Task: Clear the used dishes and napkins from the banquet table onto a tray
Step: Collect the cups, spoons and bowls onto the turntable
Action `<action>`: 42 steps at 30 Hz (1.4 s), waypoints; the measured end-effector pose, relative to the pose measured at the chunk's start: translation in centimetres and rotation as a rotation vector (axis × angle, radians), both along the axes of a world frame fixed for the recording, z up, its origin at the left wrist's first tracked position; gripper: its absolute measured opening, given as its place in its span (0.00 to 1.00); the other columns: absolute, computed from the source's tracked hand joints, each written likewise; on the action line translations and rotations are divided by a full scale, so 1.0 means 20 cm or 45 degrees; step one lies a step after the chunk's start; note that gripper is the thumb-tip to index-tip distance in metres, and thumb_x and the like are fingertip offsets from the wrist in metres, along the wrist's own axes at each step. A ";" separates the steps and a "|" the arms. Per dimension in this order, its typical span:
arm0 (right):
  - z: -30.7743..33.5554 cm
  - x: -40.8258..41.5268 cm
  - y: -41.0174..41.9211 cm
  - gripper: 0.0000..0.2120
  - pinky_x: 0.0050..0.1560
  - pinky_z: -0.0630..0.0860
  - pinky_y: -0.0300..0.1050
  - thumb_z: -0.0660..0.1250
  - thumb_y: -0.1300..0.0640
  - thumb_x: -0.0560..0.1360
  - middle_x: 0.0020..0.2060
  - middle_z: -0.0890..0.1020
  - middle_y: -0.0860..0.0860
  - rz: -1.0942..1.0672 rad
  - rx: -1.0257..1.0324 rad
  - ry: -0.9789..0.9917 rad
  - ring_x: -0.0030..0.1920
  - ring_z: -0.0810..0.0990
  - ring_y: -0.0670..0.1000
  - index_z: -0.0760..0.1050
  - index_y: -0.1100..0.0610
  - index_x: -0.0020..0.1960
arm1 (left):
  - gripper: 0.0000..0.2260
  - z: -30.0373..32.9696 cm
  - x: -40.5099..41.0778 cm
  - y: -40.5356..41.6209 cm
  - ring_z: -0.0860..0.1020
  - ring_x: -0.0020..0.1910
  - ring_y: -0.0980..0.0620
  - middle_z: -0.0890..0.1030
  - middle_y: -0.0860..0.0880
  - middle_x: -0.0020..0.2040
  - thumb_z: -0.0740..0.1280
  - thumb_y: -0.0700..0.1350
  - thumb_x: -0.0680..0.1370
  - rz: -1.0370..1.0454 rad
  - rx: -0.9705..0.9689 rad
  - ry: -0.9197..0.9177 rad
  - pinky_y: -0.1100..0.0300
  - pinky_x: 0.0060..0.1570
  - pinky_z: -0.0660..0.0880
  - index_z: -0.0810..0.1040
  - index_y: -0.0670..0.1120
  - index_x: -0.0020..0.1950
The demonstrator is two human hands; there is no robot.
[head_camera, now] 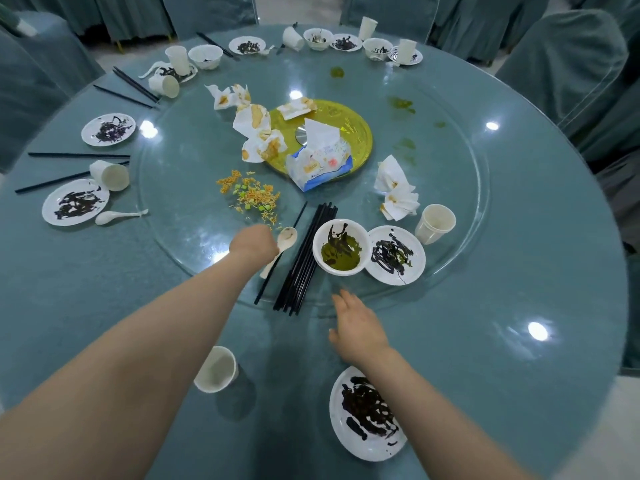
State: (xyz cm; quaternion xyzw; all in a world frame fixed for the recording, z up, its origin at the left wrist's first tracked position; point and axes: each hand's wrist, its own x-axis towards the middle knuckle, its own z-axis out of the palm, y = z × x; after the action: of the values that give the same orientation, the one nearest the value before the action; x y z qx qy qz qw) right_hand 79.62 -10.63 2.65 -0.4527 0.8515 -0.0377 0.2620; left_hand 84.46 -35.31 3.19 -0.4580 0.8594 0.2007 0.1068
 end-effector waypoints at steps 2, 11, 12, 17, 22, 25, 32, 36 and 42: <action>-0.01 -0.01 0.00 0.31 0.76 0.52 0.48 0.60 0.55 0.79 0.78 0.52 0.54 -0.002 -0.011 -0.005 0.78 0.51 0.53 0.52 0.57 0.78 | 0.11 -0.01 0.00 -0.02 0.70 0.30 0.47 0.72 0.47 0.29 0.64 0.41 0.73 0.005 0.015 -0.011 0.60 0.33 0.69 0.69 0.43 0.31; -0.03 -0.01 -0.01 0.31 0.76 0.54 0.50 0.60 0.55 0.79 0.79 0.50 0.54 -0.011 -0.007 -0.007 0.78 0.50 0.53 0.52 0.58 0.78 | 0.07 -0.03 0.07 -0.08 0.77 0.33 0.46 0.80 0.44 0.35 0.64 0.41 0.72 0.068 0.044 -0.074 0.59 0.35 0.74 0.73 0.42 0.34; -0.03 0.00 -0.01 0.31 0.76 0.55 0.50 0.60 0.55 0.79 0.79 0.50 0.54 -0.012 -0.005 -0.004 0.78 0.50 0.53 0.52 0.58 0.78 | 0.08 -0.04 0.06 -0.06 0.75 0.32 0.46 0.79 0.44 0.34 0.64 0.40 0.72 0.057 0.043 -0.069 0.60 0.34 0.73 0.73 0.42 0.33; -0.03 0.00 -0.01 0.32 0.76 0.55 0.50 0.60 0.55 0.79 0.79 0.50 0.53 -0.009 -0.010 -0.003 0.78 0.49 0.52 0.51 0.57 0.78 | 0.08 -0.05 0.00 0.01 0.74 0.29 0.49 0.78 0.45 0.32 0.64 0.41 0.72 0.004 0.075 -0.035 0.61 0.31 0.71 0.76 0.42 0.34; -0.04 -0.01 0.00 0.33 0.76 0.56 0.50 0.61 0.56 0.78 0.79 0.49 0.53 -0.002 -0.011 -0.001 0.78 0.50 0.52 0.51 0.57 0.78 | 0.07 -0.06 -0.02 0.04 0.77 0.33 0.48 0.80 0.45 0.34 0.66 0.41 0.73 0.030 0.144 0.006 0.61 0.30 0.71 0.79 0.40 0.37; -0.05 -0.01 0.00 0.33 0.76 0.56 0.50 0.61 0.56 0.78 0.79 0.49 0.53 0.004 -0.008 -0.001 0.78 0.49 0.52 0.51 0.57 0.78 | 0.08 -0.07 -0.01 0.03 0.79 0.37 0.46 0.82 0.44 0.37 0.68 0.44 0.73 0.043 0.156 0.025 0.58 0.36 0.75 0.80 0.39 0.40; -0.06 -0.02 0.00 0.31 0.75 0.56 0.51 0.60 0.56 0.78 0.79 0.50 0.53 -0.006 -0.030 -0.033 0.78 0.50 0.52 0.52 0.57 0.78 | 0.11 -0.06 0.03 0.02 0.82 0.41 0.44 0.83 0.44 0.40 0.67 0.48 0.75 0.020 0.150 0.048 0.54 0.44 0.79 0.81 0.41 0.44; -0.05 -0.04 0.02 0.30 0.76 0.56 0.49 0.61 0.56 0.78 0.78 0.53 0.53 -0.081 -0.124 -0.176 0.77 0.53 0.52 0.55 0.57 0.77 | 0.10 -0.03 0.07 0.03 0.80 0.38 0.44 0.82 0.44 0.37 0.65 0.45 0.76 0.024 0.154 0.078 0.55 0.41 0.77 0.80 0.39 0.40; -0.07 -0.03 0.16 0.21 0.68 0.67 0.47 0.62 0.58 0.77 0.67 0.73 0.53 -0.194 -0.293 -0.219 0.68 0.71 0.54 0.69 0.57 0.69 | 0.08 0.02 0.22 0.09 0.81 0.44 0.46 0.84 0.46 0.44 0.63 0.43 0.78 0.013 0.156 0.151 0.55 0.45 0.77 0.81 0.43 0.45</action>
State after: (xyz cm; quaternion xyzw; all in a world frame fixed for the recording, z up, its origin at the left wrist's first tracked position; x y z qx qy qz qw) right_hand 79.02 -7.52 1.27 -0.4089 0.8478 -0.1933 0.2768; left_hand 88.80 -33.54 3.65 -0.4421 0.8481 0.2803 0.0825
